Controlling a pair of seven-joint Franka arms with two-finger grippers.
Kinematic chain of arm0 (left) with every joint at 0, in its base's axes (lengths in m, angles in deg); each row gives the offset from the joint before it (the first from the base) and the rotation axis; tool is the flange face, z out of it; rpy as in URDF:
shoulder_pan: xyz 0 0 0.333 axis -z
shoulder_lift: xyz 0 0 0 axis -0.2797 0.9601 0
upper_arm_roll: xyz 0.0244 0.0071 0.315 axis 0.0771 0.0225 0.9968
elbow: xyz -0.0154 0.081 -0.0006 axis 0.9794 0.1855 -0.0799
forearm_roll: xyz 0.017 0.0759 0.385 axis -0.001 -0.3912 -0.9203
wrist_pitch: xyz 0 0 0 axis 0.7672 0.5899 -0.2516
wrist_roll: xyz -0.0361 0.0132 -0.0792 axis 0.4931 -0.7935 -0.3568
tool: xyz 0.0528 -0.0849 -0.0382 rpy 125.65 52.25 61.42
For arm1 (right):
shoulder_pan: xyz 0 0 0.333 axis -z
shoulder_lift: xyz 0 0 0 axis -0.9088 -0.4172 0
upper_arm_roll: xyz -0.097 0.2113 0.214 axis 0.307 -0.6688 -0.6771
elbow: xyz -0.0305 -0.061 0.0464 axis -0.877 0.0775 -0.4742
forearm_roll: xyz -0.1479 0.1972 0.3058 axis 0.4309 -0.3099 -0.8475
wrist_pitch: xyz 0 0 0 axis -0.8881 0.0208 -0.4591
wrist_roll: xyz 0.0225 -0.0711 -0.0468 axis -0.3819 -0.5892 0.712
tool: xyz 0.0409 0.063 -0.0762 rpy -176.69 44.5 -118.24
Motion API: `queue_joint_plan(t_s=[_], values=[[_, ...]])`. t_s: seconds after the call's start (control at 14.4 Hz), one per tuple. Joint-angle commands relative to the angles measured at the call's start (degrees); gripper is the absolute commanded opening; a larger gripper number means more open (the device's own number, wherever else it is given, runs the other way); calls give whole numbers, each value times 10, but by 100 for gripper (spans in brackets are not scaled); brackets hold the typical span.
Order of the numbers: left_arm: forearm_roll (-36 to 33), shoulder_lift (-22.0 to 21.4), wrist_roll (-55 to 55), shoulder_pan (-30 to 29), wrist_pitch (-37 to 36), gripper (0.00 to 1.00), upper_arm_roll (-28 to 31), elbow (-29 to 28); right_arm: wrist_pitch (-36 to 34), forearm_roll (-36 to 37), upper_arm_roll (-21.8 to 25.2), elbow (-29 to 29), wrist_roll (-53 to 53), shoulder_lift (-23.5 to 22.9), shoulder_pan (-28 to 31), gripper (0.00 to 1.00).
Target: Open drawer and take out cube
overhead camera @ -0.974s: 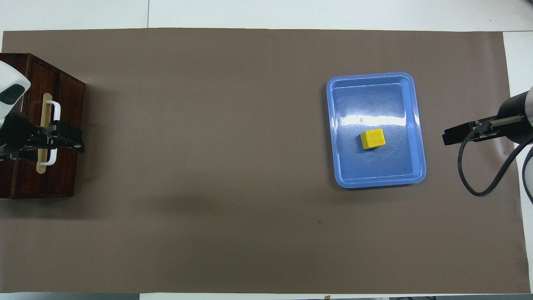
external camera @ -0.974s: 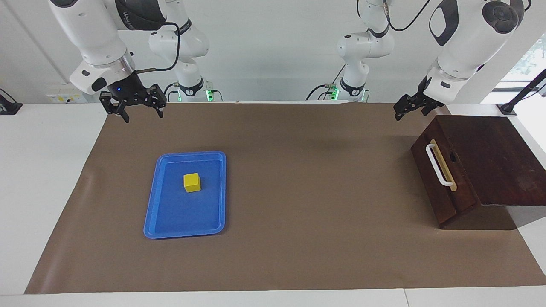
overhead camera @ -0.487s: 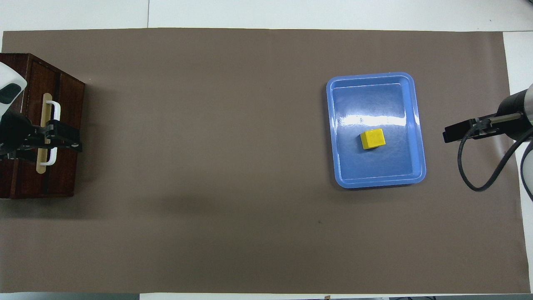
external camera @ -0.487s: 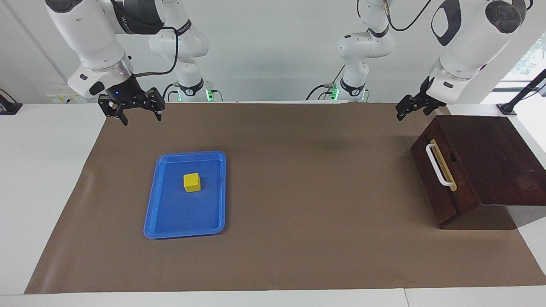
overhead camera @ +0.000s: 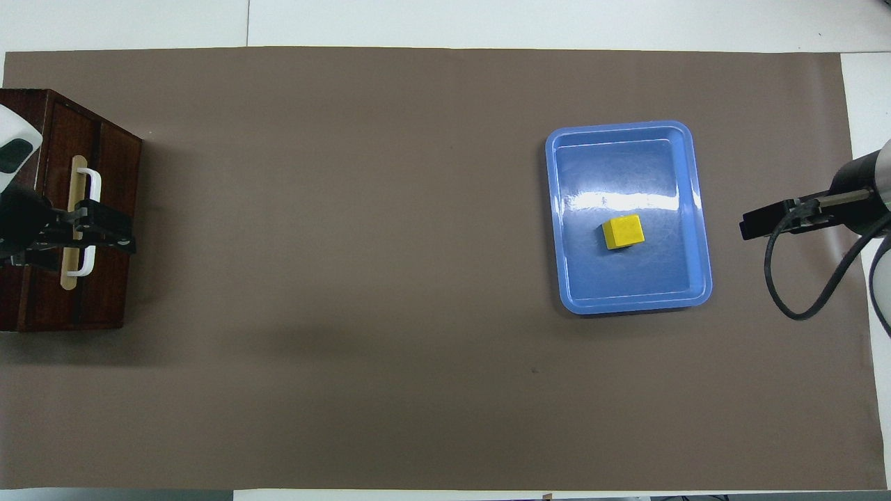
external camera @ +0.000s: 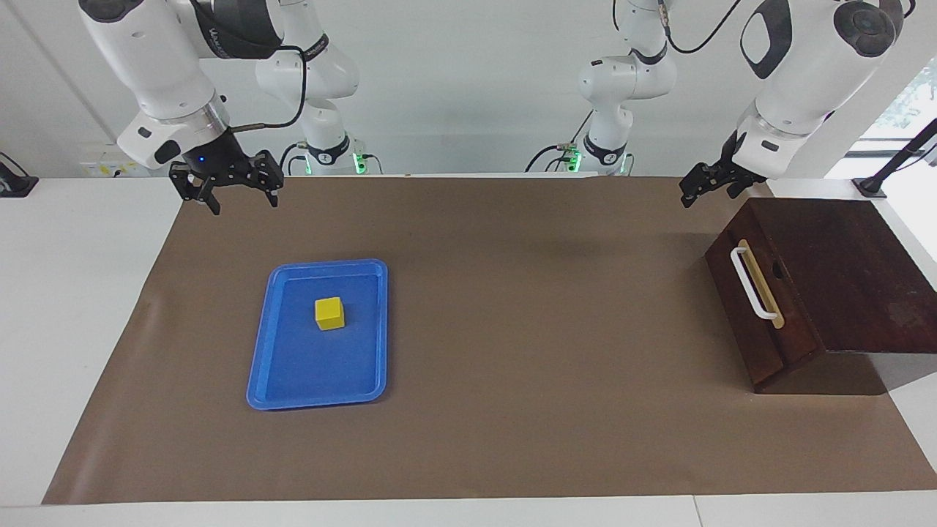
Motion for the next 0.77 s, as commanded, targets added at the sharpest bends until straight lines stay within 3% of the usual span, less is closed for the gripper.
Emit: queue_joint_plan(t_s=[0.0, 0.7], values=[[-10, 0, -3, 0, 2, 100, 1, 6, -8, 8, -5, 0, 6, 4, 4, 100], [-10, 0, -3, 0, 2, 100, 0, 5, -7, 8, -5, 2, 6, 3, 4, 100]])
